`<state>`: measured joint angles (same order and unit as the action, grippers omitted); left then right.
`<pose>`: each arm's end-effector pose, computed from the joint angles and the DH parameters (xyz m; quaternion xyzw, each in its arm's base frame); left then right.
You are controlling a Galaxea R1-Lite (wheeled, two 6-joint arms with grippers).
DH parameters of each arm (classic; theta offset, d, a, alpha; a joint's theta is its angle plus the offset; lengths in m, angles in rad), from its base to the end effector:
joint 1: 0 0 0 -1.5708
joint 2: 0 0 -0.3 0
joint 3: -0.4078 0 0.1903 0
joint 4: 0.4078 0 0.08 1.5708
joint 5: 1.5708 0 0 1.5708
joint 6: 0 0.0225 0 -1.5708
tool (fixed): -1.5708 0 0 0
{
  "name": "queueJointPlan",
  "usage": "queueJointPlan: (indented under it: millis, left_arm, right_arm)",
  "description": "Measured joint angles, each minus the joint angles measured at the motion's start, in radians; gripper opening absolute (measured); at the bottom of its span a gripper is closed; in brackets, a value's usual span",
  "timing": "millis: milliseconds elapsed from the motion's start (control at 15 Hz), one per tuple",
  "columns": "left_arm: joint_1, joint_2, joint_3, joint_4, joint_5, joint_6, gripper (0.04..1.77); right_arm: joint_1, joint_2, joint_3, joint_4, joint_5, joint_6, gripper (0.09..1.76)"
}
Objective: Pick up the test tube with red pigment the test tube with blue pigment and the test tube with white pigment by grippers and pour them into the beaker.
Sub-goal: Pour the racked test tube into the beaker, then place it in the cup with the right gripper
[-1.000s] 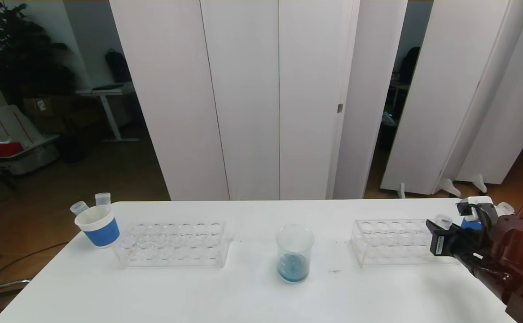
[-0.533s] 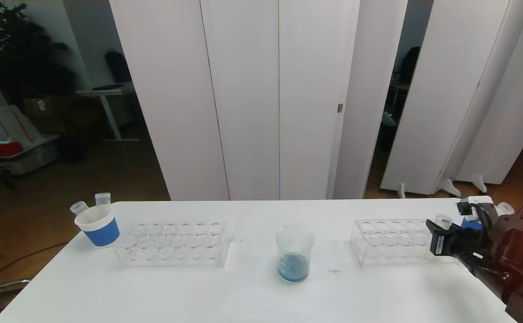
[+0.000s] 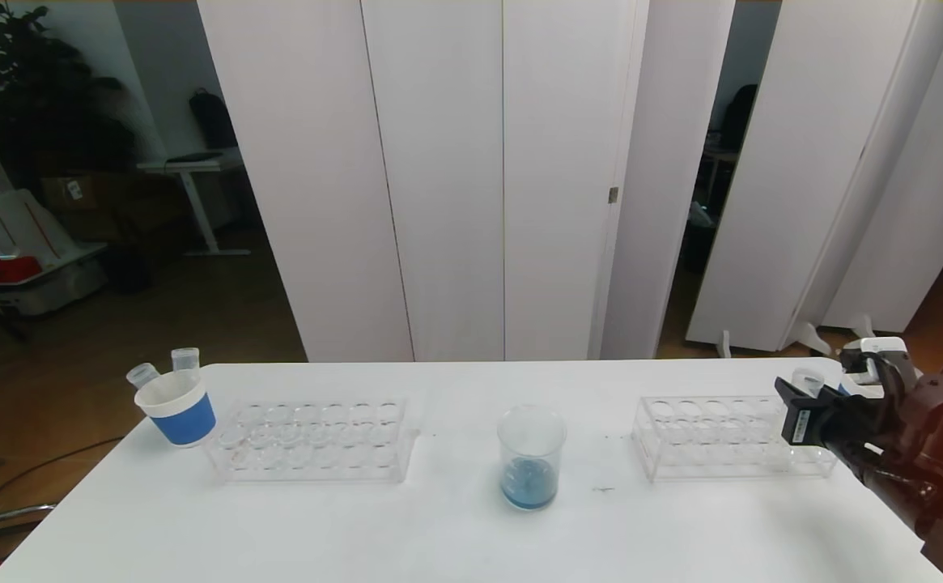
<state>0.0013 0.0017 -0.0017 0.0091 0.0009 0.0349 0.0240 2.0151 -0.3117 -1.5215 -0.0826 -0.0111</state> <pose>-0.0228 0.0000 0.0750 0.0174 0.0046 0.0010 0.9998 0.2814 0.0049 0.0692 -0.0104 0.0909 -0.0287 0.9954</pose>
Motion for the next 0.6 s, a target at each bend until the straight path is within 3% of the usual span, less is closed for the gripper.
queueJointPlan:
  millis: [333, 600]
  left_arm:
    - [0.000, 0.000, 0.000, 0.000, 0.000, 0.000, 1.75]
    - [0.000, 0.000, 0.000, 0.000, 0.000, 0.000, 1.75]
  right_arm:
    - [-0.002, -0.068, -0.029, 0.037, 0.018, 0.002, 0.57]
    - [-0.015, -0.147, -0.148, 0.237, 0.023, 0.001, 0.57]
